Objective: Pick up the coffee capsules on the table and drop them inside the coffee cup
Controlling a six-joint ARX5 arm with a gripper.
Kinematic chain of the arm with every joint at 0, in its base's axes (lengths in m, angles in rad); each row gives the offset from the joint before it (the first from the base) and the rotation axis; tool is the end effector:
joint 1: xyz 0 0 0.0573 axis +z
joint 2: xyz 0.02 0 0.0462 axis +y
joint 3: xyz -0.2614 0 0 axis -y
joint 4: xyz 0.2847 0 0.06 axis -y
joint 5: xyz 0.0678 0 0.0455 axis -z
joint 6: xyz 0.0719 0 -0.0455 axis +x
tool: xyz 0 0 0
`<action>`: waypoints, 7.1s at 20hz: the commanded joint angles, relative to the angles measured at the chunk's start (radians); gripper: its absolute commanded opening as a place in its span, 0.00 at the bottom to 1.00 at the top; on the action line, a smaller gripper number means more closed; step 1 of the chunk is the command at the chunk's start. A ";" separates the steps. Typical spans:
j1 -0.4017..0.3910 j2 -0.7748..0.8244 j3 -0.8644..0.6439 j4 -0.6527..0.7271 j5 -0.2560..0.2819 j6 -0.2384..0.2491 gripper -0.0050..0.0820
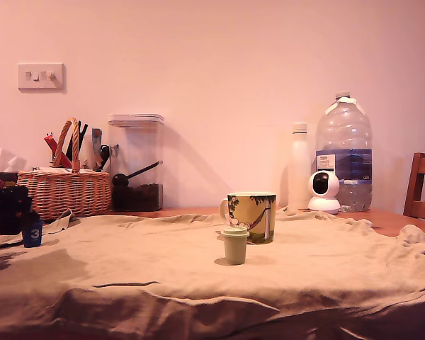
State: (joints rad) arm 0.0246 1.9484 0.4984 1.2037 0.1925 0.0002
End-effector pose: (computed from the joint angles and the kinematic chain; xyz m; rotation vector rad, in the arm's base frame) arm 0.3447 -0.0053 0.0374 -0.0265 0.2451 -0.1671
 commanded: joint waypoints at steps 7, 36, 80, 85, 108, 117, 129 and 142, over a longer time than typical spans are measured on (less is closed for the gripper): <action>0.008 0.109 0.098 -0.023 0.036 0.005 0.73; 0.039 0.212 0.310 -0.209 0.062 0.028 0.32; -0.221 -0.213 0.310 -0.488 0.386 0.006 0.24; -0.315 -0.223 0.312 -0.501 0.317 0.003 0.24; -0.523 -0.222 0.426 -0.644 0.153 0.004 0.24; -0.523 -0.220 0.611 -0.877 0.153 0.008 0.24; -0.530 -0.146 0.774 -1.021 0.154 0.027 0.24; -0.577 0.147 1.218 -1.398 0.154 0.088 0.24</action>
State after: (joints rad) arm -0.5495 2.0552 1.7042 -0.1864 0.3454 0.0830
